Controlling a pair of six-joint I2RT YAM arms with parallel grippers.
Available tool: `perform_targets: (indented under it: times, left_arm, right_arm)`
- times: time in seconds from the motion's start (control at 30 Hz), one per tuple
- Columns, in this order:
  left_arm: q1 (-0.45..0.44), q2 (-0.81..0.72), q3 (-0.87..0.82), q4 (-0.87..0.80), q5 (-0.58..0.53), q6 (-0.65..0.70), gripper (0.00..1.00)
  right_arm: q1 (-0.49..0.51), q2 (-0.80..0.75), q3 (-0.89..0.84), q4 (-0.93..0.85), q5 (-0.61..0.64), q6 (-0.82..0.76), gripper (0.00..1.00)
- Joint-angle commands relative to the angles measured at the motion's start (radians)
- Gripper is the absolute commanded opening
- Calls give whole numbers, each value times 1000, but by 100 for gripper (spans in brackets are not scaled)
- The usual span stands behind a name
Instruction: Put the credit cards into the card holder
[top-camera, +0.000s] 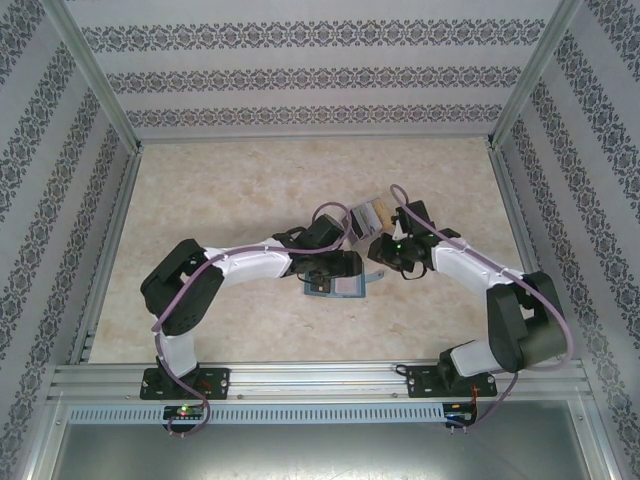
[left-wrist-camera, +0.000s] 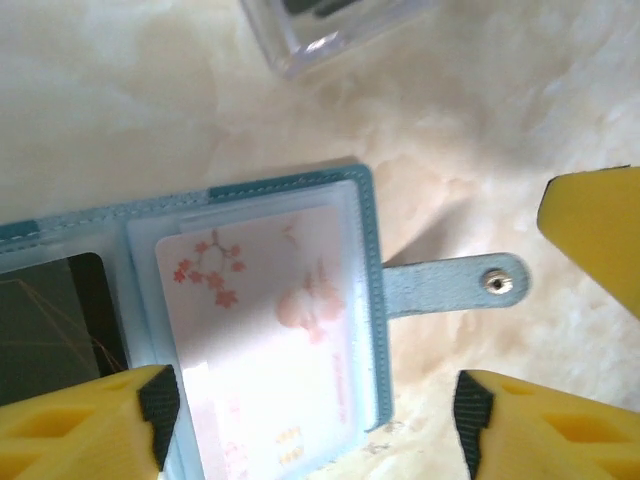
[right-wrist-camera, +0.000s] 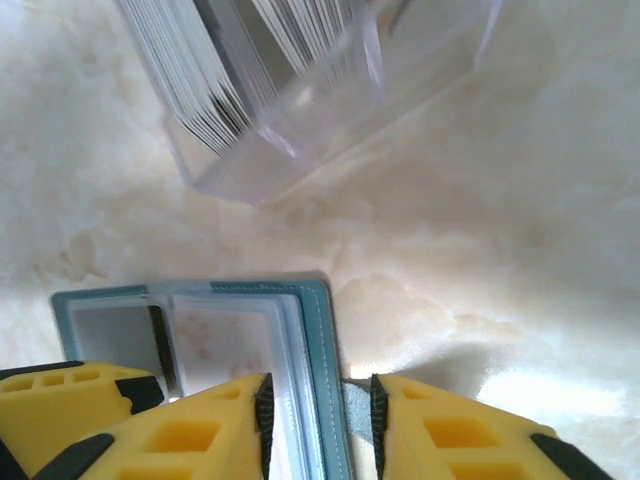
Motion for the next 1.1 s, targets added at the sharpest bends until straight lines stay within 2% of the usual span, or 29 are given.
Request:
perform_targets:
  times: [0.0, 0.13, 0.27, 0.37, 0.6, 0.83, 1.07]
  left_arm:
    - [-1, -47, 12, -42, -33, 39, 78]
    - [17, -61, 8, -51, -62, 35, 78]
    - [79, -18, 67, -67, -28, 12, 76]
    - [132, 44, 130, -62, 23, -17, 74]
    - [213, 211, 320, -106, 71, -48, 74]
    - [227, 309, 430, -124, 103, -59, 73]
    - [227, 363, 463, -112, 122, -76, 70]
  right_arm:
    - [-27, -23, 50, -67, 5, -64, 34]
    - [-63, -24, 106, -106, 30, -114, 35]
    - [-82, 1, 227, -199, 144, -217, 38]
    - [-97, 63, 331, -259, 219, -291, 40]
    - [-111, 245, 523, -340, 262, -388, 43]
    - [-123, 381, 620, -353, 191, -404, 45]
    - [-136, 466, 680, -359, 124, -397, 44]
